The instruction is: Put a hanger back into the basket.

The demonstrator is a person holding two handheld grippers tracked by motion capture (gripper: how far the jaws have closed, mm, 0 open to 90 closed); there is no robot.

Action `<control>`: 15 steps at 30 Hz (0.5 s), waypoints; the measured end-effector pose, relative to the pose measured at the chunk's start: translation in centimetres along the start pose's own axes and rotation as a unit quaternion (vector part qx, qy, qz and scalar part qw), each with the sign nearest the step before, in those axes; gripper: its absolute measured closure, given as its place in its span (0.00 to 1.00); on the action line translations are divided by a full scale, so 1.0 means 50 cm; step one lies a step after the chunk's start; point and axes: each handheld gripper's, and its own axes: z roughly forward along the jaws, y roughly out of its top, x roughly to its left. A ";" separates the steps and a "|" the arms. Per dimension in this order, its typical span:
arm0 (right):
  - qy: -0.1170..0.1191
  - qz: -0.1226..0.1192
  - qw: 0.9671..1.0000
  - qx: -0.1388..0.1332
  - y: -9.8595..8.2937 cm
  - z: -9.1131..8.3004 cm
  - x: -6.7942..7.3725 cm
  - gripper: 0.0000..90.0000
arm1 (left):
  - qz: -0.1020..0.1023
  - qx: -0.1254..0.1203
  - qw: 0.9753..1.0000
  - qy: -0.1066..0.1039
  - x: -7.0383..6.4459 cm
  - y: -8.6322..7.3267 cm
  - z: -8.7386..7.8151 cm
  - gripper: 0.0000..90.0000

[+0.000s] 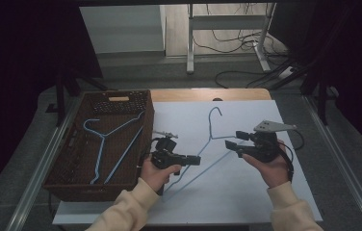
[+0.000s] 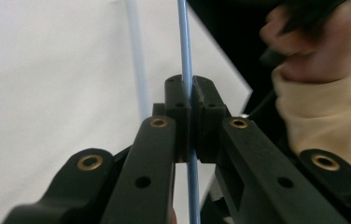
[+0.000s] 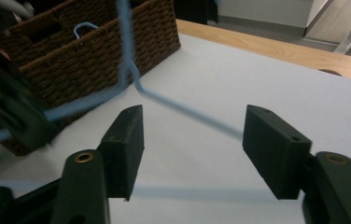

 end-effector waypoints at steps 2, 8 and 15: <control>-0.005 -0.003 1.000 -0.003 -0.014 -0.013 -0.008 0.34 | 0.028 -0.015 0.999 0.020 -0.023 0.011 -0.046 0.96; -0.010 -0.005 1.000 0.005 -0.041 -0.021 -0.025 0.29 | 0.035 -0.058 0.997 0.026 -0.019 0.022 -0.159 0.96; -0.002 0.014 0.999 0.051 -0.076 0.006 -0.042 0.25 | 0.029 -0.102 0.993 0.048 0.011 0.002 -0.269 0.96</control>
